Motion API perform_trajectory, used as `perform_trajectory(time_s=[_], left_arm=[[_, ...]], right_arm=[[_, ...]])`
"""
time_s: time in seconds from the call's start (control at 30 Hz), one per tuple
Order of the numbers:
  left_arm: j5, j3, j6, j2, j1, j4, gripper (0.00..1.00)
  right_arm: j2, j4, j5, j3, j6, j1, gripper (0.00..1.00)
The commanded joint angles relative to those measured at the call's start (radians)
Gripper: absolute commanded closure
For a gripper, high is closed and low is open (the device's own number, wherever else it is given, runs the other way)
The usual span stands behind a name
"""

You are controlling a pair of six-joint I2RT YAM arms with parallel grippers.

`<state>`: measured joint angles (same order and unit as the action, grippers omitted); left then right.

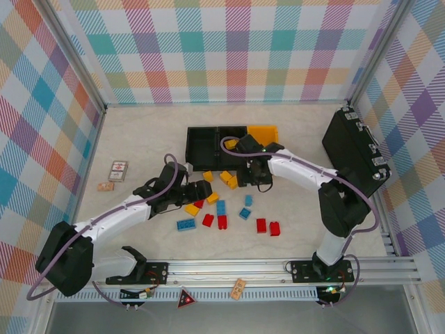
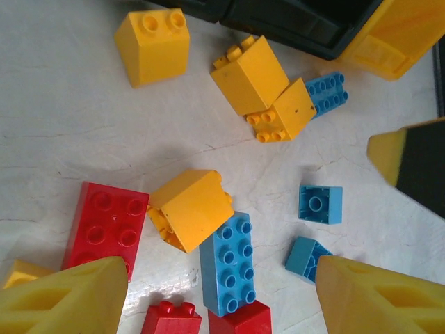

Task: Sort the legos into containers by color
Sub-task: Pick up the lego from the center of the table.

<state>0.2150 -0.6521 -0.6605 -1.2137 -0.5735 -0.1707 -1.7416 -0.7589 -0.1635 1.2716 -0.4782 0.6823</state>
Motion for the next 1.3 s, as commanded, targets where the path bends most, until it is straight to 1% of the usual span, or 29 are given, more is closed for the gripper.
perform_trajectory(time_s=[0.0,0.47,0.6,0.7,0.77,0.83,0.93,1.1,1.27], left_arm=[[0.034,-0.017,0.014,-0.018,-0.003,0.039,0.28],[0.028,-0.009,-0.008,-0.062,-0.014,0.068,0.28],[0.026,-0.008,-0.01,-0.068,-0.015,0.07,0.29],[0.023,-0.009,-0.009,-0.075,-0.016,0.071,0.28],[0.022,-0.007,-0.012,-0.078,-0.017,0.075,0.28],[0.021,-0.004,-0.015,-0.078,-0.019,0.08,0.28],[0.018,-0.006,-0.016,-0.081,-0.019,0.082,0.29],[0.015,-0.013,-0.014,-0.085,-0.025,0.082,0.29],[0.018,-0.03,-0.002,-0.089,-0.039,0.082,0.29]], right_arm=[[0.024,0.027,0.028,-0.05,-0.071,0.01,0.36],[-0.044,0.069,0.089,-0.104,-0.112,0.034,0.45],[-0.059,0.075,0.104,-0.118,-0.121,0.04,0.48],[-0.062,0.077,0.101,-0.127,-0.124,0.045,0.54],[-0.059,0.076,0.099,-0.13,-0.124,0.045,0.62],[-0.045,0.075,0.086,-0.133,-0.122,0.045,0.72],[-0.019,0.064,0.058,-0.128,-0.108,0.045,0.8],[0.024,0.016,-0.005,-0.09,-0.073,0.043,0.81],[0.062,-0.014,-0.043,-0.047,-0.026,0.002,0.81]])
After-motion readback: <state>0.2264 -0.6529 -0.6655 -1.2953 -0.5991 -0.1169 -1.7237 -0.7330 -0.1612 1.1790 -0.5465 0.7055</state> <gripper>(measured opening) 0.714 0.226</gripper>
